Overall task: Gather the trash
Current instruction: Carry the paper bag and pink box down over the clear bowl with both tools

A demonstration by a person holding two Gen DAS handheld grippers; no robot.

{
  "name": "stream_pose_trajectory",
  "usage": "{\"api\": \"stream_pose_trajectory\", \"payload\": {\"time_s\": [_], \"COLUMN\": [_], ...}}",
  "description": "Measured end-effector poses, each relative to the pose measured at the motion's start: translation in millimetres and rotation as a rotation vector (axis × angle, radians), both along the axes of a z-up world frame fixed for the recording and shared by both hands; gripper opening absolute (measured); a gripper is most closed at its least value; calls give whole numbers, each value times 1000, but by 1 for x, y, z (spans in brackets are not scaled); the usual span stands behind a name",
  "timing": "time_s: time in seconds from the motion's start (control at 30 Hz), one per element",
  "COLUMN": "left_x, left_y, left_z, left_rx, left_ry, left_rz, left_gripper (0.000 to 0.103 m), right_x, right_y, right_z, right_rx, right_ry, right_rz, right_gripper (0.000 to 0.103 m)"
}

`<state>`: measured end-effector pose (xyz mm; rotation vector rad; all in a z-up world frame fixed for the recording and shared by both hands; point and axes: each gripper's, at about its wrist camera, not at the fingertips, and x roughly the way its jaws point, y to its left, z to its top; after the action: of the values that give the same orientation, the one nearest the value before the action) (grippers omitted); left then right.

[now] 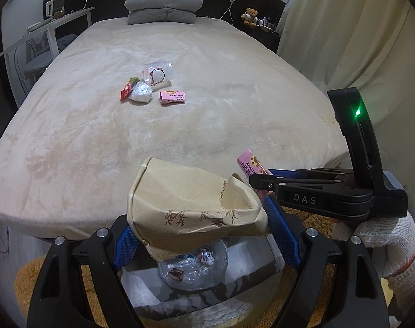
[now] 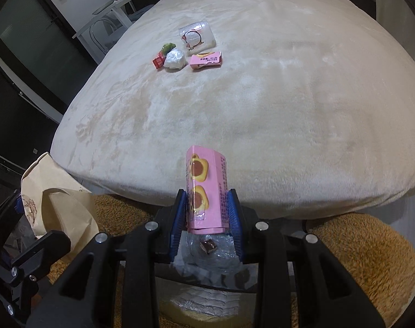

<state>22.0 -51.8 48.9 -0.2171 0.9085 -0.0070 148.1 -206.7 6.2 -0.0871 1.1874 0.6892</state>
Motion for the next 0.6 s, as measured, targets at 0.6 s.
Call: {"api": "stream_pose_trajectory", "payload": {"time_s": [0.6], "left_x": [-45], "left_y": [-29], "left_z": [-26], "left_rx": [-12], "left_ry": [46], "left_rz": [-19], "left_gripper": [82], "right_x": [-50], "right_y": [-23], "right_z": [-53], "right_rx": [-32], "right_ry": [77], "right_rz": [6], "right_gripper": [32]}}
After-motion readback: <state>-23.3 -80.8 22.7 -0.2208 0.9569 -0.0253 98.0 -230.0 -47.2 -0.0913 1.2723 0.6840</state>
